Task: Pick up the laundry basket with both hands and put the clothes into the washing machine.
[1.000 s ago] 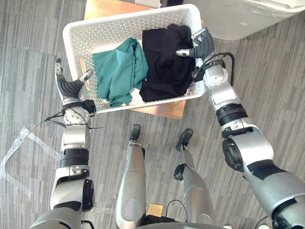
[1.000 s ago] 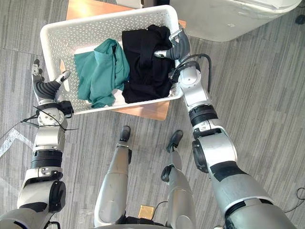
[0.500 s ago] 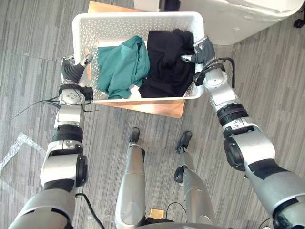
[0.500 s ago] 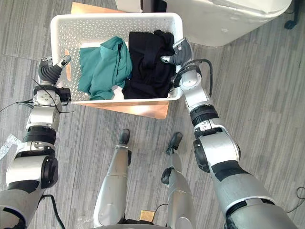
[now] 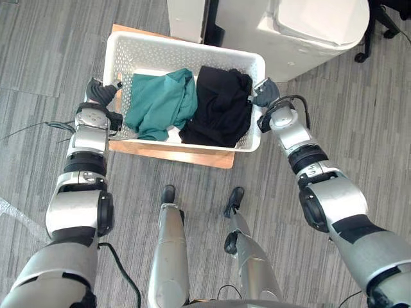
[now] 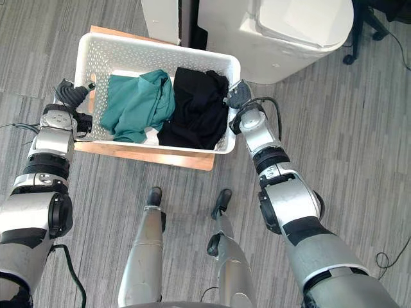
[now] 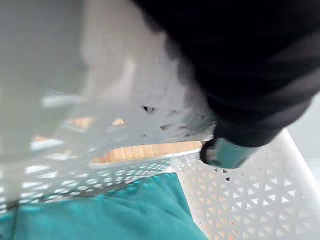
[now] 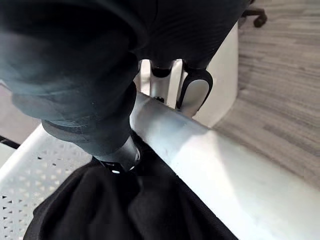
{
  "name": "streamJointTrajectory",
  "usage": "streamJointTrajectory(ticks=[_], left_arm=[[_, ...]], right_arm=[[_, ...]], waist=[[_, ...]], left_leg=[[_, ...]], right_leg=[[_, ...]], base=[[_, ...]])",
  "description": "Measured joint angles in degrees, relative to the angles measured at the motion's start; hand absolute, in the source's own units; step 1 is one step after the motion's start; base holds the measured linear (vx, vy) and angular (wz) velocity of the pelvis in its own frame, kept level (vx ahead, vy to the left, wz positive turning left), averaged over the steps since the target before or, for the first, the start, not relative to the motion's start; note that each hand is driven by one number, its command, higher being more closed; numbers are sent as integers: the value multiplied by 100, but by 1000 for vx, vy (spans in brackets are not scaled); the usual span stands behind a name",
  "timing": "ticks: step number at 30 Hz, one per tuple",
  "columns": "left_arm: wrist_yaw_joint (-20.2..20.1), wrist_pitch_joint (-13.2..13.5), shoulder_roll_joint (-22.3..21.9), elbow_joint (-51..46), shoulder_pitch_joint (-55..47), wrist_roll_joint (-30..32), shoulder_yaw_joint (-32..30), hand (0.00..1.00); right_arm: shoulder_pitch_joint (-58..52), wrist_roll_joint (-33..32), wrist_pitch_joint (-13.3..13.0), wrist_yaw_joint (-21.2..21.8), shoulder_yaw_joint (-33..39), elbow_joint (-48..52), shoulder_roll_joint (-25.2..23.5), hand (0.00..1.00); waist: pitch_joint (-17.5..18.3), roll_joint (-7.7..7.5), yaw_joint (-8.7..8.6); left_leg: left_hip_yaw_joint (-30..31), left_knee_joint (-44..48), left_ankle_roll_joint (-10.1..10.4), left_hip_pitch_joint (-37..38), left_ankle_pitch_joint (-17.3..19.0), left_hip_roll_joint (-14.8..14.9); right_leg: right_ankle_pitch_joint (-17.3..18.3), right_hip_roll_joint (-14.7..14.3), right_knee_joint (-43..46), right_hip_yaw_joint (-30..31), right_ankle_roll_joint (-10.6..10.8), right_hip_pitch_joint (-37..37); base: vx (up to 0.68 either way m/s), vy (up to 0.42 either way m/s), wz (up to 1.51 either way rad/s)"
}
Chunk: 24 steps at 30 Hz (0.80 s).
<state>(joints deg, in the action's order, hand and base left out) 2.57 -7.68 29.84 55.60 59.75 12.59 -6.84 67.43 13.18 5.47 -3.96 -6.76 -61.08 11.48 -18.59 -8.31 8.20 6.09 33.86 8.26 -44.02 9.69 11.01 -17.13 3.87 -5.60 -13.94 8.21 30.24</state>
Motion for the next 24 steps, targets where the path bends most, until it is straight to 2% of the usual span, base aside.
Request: streamJointTrajectory(ticks=[4,9,11,13,18,20,24], left_arm=[[6,-109,-140,105,15,95,73,100],[37,-170,-288,104,11,106,286,100],[109,-170,-317,90,-19,97,296,100],[185,-171,-308,-287,-267,75,396,100],[445,-80,-387,-1475,-1098,-81,415,100],[535,-18,-462,-1988,-1530,-94,415,100],[633,23,-479,-2664,-2191,-94,392,100]], right_arm=[[-188,43,17,46,5,-56,-6,100],[-520,26,19,22,14,-30,18,100],[-770,-35,73,13,17,245,53,100],[-1059,-133,172,12,16,686,67,100],[-1686,-218,186,-132,178,1686,192,100],[-2028,-221,185,-139,261,2209,249,100],[-2528,-213,185,-133,351,2880,232,100]], waist=[[0,0,-26],[-1,1,-31],[-2,3,-40],[-5,7,-96],[-64,82,-107],[-95,118,-98],[-116,151,-88]], left_leg=[[-34,-93,0,205,-1,7],[-142,-270,3,514,-2,20],[-182,-366,16,647,-12,4],[-191,-470,25,807,-20,-3],[-219,-827,104,1288,-102,-7],[-212,-1007,125,1487,-152,-59],[-185,-1260,140,1652,-238,-91]], right_leg=[[62,0,0,1,-113,-144],[-34,-4,-2,25,-388,-302],[-43,1,-4,74,-400,-354],[-43,-5,-6,124,-401,-436],[-42,-15,-9,170,-403,-712],[77,-11,-9,182,-565,-854],[114,-5,-12,187,-598,-910]], base=[[0,0,0],[-1,2,-4],[-9,15,-8],[-4,15,-7],[7,5,-1],[16,-4,12],[-5,2,6]])
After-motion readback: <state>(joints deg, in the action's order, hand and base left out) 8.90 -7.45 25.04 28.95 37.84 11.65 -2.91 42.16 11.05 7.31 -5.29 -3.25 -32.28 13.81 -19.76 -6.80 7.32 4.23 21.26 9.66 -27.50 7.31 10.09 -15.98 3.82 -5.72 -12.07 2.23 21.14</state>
